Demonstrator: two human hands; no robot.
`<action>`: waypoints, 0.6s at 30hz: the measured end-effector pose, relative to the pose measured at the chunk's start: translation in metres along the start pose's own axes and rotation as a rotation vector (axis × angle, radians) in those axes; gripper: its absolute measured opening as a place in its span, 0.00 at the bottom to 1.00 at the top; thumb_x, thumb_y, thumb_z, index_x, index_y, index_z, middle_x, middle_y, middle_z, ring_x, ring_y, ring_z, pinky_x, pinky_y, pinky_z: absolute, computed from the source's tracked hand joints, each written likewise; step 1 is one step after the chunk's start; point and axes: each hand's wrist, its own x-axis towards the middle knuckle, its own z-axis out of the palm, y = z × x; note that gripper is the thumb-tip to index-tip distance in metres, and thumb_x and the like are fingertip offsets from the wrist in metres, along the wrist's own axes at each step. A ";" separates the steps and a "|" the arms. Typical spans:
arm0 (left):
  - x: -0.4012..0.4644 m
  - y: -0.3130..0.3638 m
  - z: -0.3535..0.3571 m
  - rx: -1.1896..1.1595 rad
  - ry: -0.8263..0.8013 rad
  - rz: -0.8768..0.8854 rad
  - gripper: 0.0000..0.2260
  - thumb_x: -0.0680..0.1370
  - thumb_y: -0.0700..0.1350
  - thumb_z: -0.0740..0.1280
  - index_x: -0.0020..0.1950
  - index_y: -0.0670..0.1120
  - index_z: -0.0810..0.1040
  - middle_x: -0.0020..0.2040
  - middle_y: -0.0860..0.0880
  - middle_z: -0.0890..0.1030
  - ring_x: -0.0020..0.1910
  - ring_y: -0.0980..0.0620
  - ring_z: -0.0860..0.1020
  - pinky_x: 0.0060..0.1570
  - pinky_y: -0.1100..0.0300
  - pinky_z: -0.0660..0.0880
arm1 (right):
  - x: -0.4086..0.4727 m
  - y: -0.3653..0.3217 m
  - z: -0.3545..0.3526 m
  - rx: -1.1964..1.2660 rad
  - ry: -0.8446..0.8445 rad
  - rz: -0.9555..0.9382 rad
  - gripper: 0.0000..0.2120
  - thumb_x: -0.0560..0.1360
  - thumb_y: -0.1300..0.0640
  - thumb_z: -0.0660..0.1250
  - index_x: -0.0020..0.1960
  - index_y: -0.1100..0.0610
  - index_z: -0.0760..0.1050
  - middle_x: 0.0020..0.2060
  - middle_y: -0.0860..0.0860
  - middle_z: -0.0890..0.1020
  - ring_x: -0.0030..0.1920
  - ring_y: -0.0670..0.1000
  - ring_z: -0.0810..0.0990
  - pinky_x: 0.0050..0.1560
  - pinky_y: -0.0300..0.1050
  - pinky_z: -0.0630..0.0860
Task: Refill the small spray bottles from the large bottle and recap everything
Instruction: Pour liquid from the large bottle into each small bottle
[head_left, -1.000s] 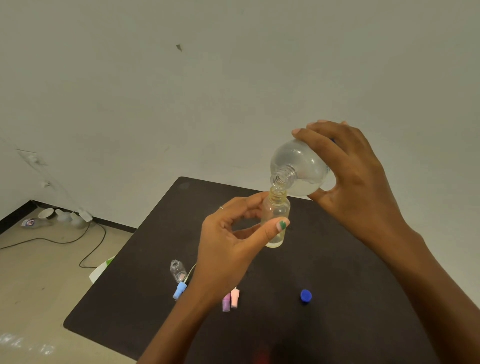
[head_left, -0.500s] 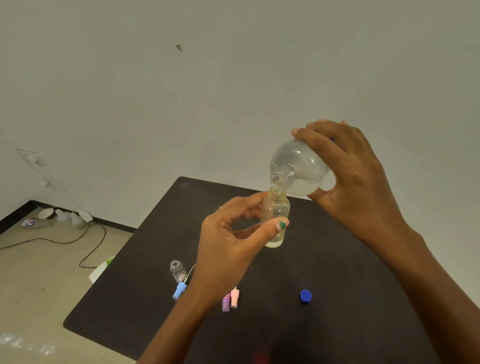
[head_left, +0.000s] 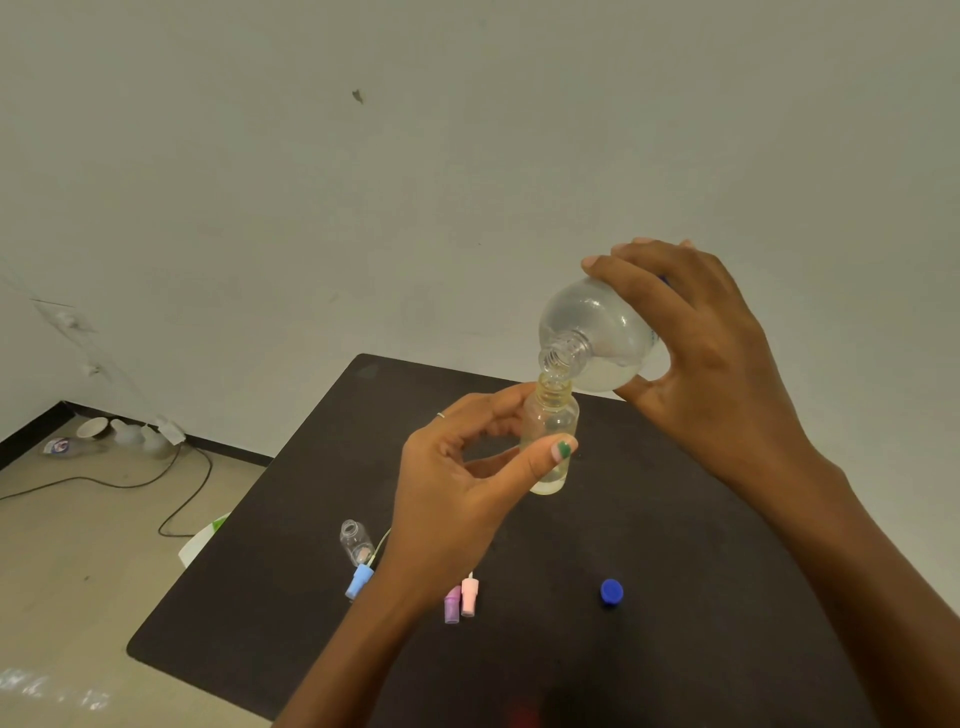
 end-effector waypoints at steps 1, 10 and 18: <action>0.000 0.000 0.000 0.002 0.001 -0.002 0.16 0.67 0.47 0.71 0.54 0.52 0.79 0.47 0.55 0.83 0.46 0.58 0.81 0.42 0.72 0.76 | 0.000 0.000 0.000 0.000 -0.001 0.000 0.32 0.65 0.61 0.78 0.66 0.57 0.70 0.61 0.58 0.75 0.63 0.56 0.70 0.69 0.53 0.63; 0.000 0.000 -0.001 -0.001 -0.002 0.005 0.14 0.68 0.46 0.74 0.53 0.54 0.79 0.48 0.55 0.82 0.48 0.58 0.81 0.43 0.72 0.75 | 0.001 0.000 0.000 -0.008 -0.011 -0.001 0.32 0.66 0.61 0.78 0.66 0.57 0.70 0.61 0.58 0.74 0.63 0.58 0.71 0.70 0.51 0.61; -0.001 0.000 0.000 -0.004 0.001 -0.003 0.15 0.67 0.47 0.71 0.54 0.52 0.79 0.48 0.56 0.82 0.47 0.59 0.81 0.43 0.72 0.76 | 0.001 0.000 0.000 -0.004 0.000 -0.012 0.32 0.65 0.61 0.78 0.66 0.57 0.70 0.61 0.58 0.75 0.63 0.57 0.70 0.69 0.52 0.63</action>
